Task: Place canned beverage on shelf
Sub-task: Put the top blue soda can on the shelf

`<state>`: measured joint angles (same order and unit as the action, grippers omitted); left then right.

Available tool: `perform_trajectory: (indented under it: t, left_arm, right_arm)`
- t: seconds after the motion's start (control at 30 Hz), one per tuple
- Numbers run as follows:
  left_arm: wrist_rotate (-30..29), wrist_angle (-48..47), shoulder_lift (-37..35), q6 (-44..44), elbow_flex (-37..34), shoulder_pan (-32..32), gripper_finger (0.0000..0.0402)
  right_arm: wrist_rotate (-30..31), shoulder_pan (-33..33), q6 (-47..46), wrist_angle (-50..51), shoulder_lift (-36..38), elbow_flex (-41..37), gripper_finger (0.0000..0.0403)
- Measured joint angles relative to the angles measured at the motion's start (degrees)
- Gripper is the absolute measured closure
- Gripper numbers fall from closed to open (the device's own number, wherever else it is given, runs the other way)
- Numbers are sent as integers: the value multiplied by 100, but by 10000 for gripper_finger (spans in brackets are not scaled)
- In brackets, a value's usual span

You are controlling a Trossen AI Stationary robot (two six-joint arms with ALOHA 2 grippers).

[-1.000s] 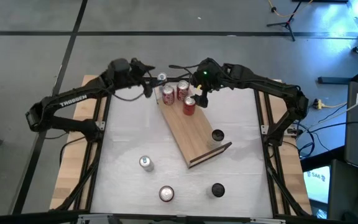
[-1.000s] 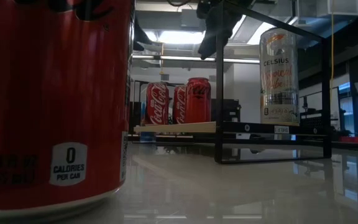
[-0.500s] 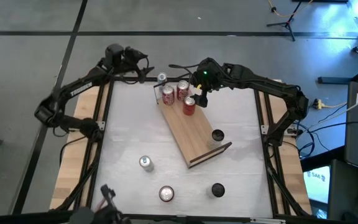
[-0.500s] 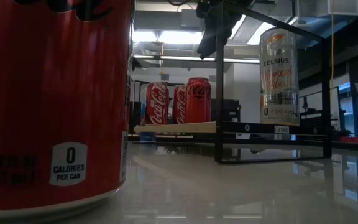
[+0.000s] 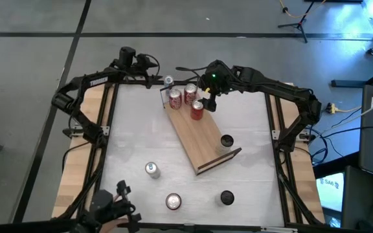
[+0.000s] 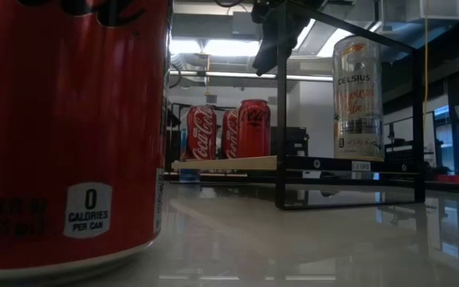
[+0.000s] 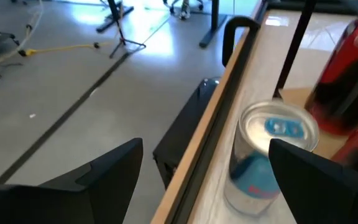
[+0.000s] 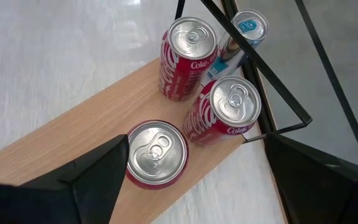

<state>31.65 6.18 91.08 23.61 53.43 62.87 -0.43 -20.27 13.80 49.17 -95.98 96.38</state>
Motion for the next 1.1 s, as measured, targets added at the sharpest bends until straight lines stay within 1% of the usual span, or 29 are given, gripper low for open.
perform_trajectory:
  t: [0.17, 0.27, 0.43, 0.57, 0.7, 0.9, 1.1]
  left_arm:
    - [9, -69, 58, 105, 0, 0, 67]
    - [199, -162, 58, 211, 0, 8, 72]
    - [220, -620, 58, 889, 4, -78, 78]
    - [218, -718, 58, 1298, 4, -208, 78]
    - [201, -661, 58, 1407, 4, -365, 79]
    - [-71, -658, 58, 1452, 4, -555, 79]
    - [-90, -557, 58, 1406, 4, -599, 79]
  right_arm:
    - [-4, 0, 0, 0, 0, 0, 33]
    - [-9, 0, 0, -1, 0, 0, 33]
    - [-12, 0, 0, 0, 0, 0, 33]
    - [-15, 0, 0, 0, 0, 0, 33]
    - [-15, 0, 0, 0, 0, 0, 33]
    - [-16, 0, 0, 0, 0, 0, 33]
    - [-17, 0, 0, 0, 0, 0, 33]
